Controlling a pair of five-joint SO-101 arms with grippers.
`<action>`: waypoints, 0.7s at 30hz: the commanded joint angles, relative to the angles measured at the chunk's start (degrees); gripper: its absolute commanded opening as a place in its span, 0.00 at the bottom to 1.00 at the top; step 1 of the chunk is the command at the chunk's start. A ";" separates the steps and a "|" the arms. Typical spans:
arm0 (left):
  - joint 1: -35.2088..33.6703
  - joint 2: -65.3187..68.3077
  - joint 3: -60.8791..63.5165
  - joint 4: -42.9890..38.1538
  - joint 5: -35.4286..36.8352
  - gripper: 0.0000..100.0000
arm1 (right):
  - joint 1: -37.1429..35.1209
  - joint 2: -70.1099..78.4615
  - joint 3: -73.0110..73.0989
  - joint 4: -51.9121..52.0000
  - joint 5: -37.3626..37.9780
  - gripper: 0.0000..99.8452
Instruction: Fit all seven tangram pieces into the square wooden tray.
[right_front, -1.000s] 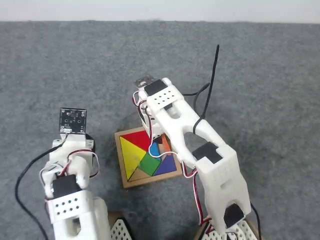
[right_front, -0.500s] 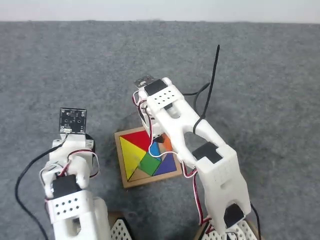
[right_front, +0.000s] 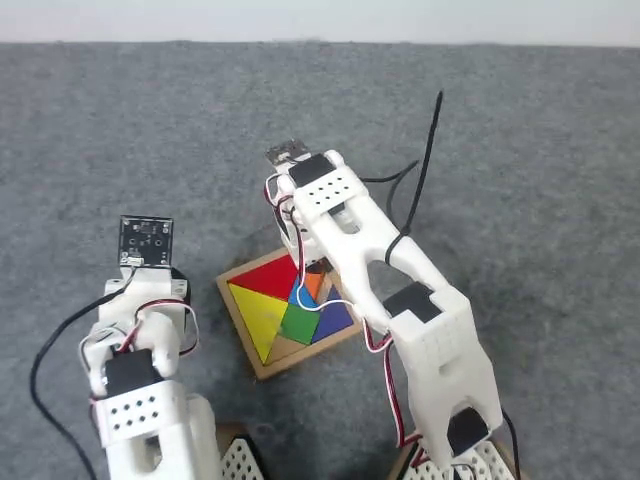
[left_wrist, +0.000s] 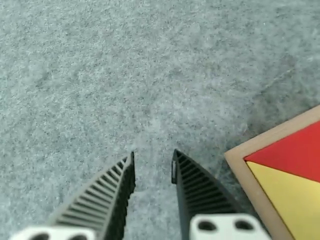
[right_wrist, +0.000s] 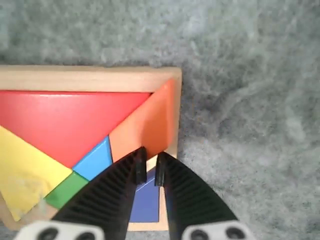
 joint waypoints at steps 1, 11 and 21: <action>-0.44 0.35 -0.48 0.62 -0.70 0.11 | 0.13 -1.80 -3.08 -0.66 0.53 0.01; -0.53 0.35 -0.48 0.62 -0.70 0.11 | 4.35 -9.36 -3.16 4.09 0.53 0.11; -0.18 0.35 0.04 0.44 -0.70 0.12 | 5.41 -20.35 5.98 3.47 1.58 0.11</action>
